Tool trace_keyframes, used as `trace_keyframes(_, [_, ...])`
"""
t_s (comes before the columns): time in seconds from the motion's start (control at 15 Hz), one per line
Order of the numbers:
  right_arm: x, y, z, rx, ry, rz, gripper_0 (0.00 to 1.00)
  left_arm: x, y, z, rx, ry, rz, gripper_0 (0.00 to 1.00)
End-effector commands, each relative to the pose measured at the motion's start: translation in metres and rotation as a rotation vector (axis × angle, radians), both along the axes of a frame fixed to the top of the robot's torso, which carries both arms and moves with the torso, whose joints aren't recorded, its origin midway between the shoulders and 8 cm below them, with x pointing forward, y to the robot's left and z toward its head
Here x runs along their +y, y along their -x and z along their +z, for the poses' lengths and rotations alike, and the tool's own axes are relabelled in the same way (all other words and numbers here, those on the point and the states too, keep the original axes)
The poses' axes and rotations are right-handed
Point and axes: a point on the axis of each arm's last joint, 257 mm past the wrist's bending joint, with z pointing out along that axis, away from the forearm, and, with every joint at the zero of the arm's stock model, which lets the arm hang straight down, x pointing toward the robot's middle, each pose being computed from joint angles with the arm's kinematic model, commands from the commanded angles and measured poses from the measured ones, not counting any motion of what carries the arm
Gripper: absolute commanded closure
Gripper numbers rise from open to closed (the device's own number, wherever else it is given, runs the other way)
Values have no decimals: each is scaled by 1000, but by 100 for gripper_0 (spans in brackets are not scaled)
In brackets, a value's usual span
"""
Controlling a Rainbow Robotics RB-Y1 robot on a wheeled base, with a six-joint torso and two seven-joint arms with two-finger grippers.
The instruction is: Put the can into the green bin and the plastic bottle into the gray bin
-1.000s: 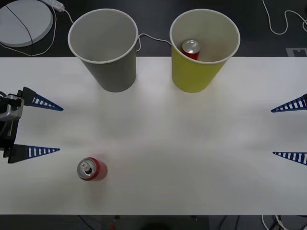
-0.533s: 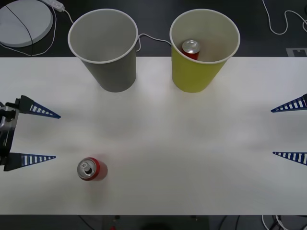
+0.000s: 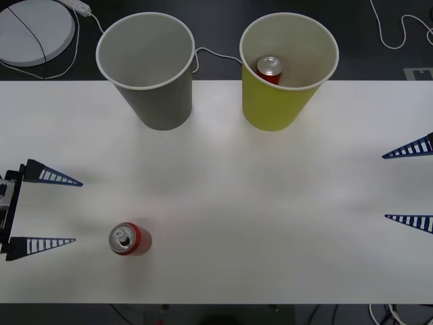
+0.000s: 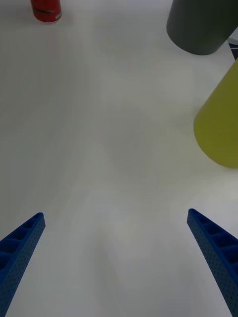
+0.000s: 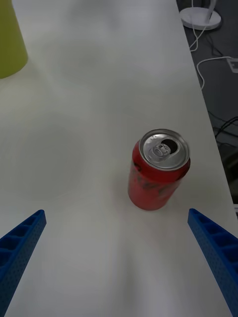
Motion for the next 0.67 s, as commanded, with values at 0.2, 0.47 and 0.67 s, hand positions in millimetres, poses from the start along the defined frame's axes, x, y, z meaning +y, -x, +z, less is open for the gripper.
trace_keyframes(0.2, [0,0,0,0,0,0,0,3,8,-26,0,73,-21,0])
trace_keyframes(0.47, [0,0,0,0,0,0,0,5,10,-42,-12,128,-37,0])
trace_keyframes(0.67, [0,0,0,0,0,0,0,3,11,-55,-19,165,-42,0])
